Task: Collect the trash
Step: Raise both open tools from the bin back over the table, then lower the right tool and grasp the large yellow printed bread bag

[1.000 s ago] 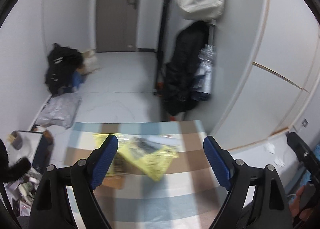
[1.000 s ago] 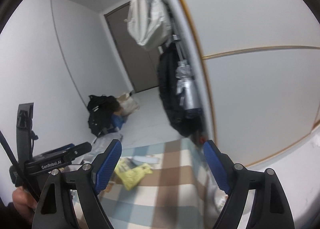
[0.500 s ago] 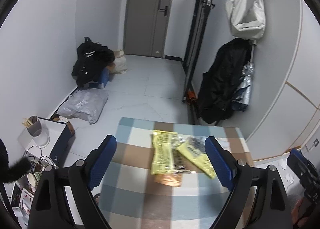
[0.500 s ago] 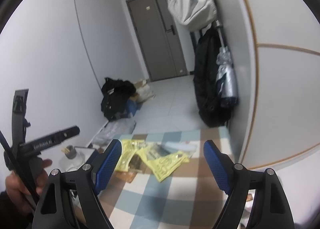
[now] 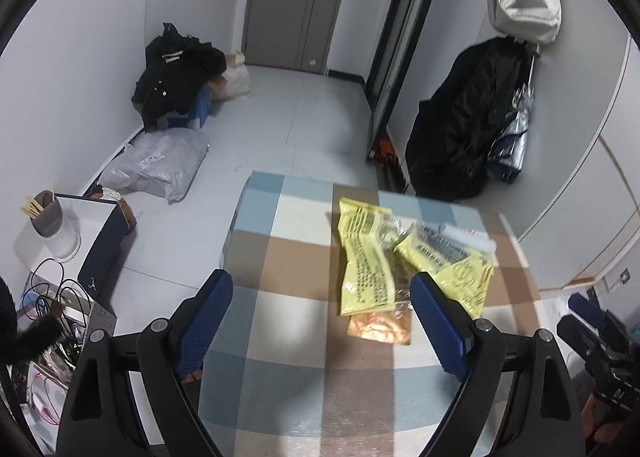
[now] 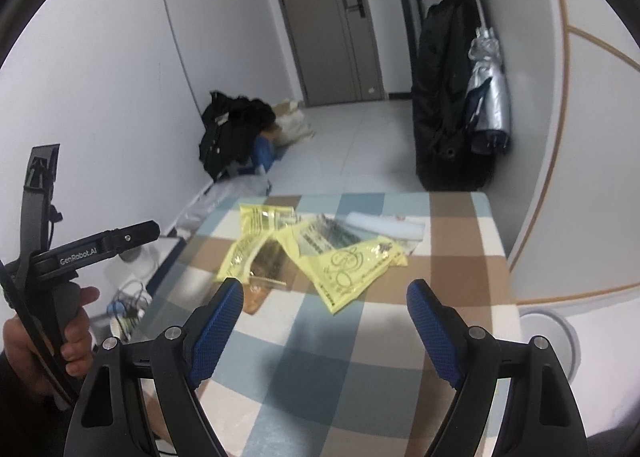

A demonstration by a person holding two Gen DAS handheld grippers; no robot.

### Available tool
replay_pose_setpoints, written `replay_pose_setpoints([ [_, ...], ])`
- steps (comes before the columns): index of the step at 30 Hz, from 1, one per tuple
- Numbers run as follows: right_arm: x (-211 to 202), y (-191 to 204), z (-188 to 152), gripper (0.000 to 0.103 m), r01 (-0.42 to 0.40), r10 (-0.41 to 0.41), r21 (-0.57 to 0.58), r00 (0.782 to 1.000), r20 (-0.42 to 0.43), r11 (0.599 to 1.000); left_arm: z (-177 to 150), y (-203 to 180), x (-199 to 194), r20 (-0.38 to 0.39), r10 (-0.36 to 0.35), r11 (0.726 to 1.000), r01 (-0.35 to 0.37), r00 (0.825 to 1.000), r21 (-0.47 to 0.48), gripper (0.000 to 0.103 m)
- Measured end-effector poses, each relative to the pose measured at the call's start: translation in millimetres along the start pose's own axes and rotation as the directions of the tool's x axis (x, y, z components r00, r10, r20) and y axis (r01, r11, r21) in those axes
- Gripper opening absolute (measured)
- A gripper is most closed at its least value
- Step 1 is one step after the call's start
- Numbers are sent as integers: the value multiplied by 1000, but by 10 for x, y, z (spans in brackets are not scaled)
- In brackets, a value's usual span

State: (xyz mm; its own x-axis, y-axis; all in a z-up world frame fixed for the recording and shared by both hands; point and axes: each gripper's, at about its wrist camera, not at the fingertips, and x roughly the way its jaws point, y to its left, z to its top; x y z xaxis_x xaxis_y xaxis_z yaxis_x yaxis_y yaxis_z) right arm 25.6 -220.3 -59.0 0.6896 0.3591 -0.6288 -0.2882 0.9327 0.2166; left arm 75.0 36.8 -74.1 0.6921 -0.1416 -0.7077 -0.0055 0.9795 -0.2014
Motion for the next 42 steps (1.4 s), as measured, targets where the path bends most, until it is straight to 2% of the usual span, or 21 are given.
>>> replay_pose_setpoints([
  [8,469,0,107,84,20,-28,-75,994,-107,997,79,103,117,-51,-43,998,41,998,-39,88],
  [14,903,-34,297,84,-29,2,-142,982,-189,989,167,180,152,-50,-64,995,61,997,-73,88],
  [17,1163,-5,335,84,-80,25,-206,966,-258,975,193,222,162,-48,-71,994,66,996,-92,88],
  [21,1518,23,330,84,-127,14,-306,938,-346,943,213,288,212,-62,-78,990,70,995,-120,88],
  [27,1768,37,388,84,-179,31,-340,916,-399,923,229,360,273,-89,-93,984,78,992,-161,88],
  [30,1819,75,356,84,-185,13,-373,908,-418,909,235,363,273,-87,-87,985,73,992,-155,88],
  [33,1833,86,339,84,-183,6,-390,911,-413,902,246,367,273,-85,-90,985,76,992,-155,88],
  [36,1796,104,334,70,-179,5,-403,918,-395,897,244,370,267,-84,-87,986,73,993,-153,88],
  [40,1756,191,320,41,-213,30,-423,916,-400,881,244,374,264,-82,-82,986,69,993,-152,88],
  [41,1749,223,314,37,-220,32,-427,914,-404,877,246,379,260,-81,-81,986,68,993,-153,88],
  [42,1741,245,311,26,-233,44,-422,911,-411,876,246,387,257,-80,-81,986,68,994,-155,88],
])
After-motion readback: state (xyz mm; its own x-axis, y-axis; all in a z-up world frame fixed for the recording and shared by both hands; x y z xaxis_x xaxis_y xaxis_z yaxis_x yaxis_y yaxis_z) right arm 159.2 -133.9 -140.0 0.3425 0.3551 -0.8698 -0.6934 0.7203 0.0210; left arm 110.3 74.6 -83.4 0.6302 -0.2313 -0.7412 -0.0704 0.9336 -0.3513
